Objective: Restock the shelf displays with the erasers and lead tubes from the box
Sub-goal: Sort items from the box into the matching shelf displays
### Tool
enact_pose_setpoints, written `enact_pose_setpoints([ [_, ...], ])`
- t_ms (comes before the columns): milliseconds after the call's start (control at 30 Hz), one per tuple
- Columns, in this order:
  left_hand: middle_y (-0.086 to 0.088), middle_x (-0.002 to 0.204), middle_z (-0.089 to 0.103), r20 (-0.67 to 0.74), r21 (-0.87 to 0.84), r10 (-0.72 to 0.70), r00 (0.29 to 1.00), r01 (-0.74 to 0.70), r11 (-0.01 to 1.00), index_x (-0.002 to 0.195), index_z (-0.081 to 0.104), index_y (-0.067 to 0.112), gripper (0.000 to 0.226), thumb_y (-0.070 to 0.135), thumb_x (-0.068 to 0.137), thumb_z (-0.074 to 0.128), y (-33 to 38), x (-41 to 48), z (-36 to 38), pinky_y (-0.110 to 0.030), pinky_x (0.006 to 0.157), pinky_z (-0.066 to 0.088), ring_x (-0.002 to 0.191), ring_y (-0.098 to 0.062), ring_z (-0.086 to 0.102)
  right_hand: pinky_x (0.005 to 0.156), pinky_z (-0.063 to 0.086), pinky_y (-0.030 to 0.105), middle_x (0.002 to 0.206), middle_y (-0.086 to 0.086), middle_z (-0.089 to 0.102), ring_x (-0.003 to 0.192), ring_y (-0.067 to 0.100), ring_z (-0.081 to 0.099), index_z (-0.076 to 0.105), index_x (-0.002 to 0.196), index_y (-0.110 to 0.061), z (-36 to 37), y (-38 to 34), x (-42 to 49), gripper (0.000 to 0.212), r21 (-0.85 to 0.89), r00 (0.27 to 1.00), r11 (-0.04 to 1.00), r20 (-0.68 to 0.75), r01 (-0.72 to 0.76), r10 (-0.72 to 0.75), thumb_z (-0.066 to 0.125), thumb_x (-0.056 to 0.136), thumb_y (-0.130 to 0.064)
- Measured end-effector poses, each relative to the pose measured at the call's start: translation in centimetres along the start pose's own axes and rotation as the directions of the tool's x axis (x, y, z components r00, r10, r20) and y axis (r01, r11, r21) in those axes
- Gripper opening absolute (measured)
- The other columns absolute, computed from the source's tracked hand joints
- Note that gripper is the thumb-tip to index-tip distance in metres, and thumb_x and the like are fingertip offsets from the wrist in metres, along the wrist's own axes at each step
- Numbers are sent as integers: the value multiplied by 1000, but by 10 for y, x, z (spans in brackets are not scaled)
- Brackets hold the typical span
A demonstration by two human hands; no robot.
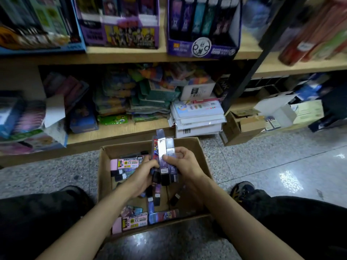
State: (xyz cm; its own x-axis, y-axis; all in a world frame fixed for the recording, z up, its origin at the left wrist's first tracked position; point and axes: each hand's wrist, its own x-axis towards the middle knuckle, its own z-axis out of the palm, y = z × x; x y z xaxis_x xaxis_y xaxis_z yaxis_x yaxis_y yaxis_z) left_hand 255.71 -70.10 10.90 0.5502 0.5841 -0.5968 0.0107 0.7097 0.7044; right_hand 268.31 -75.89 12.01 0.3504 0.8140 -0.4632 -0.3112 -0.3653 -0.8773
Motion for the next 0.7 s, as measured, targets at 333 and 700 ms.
enact_pose_setpoints([
  [333,6,98,62,47,292,241,969,-244,925,102,44,28,19,39,90,54,21,-28,30,-18,60,48,80,3,63,79,57,43,90,16,72,79,27,71,63,94,-7,1,-34,-23,20,41,989,991,-85,126,-123,74,79,-14],
  [700,0,103,64,-63,242,476,877,-450,860,111,45,20,23,27,92,55,48,-33,52,-20,68,50,84,-3,65,60,56,27,83,11,74,72,22,72,68,96,-4,3,-70,-44,18,114,978,971,-43,210,-206,65,88,-19],
])
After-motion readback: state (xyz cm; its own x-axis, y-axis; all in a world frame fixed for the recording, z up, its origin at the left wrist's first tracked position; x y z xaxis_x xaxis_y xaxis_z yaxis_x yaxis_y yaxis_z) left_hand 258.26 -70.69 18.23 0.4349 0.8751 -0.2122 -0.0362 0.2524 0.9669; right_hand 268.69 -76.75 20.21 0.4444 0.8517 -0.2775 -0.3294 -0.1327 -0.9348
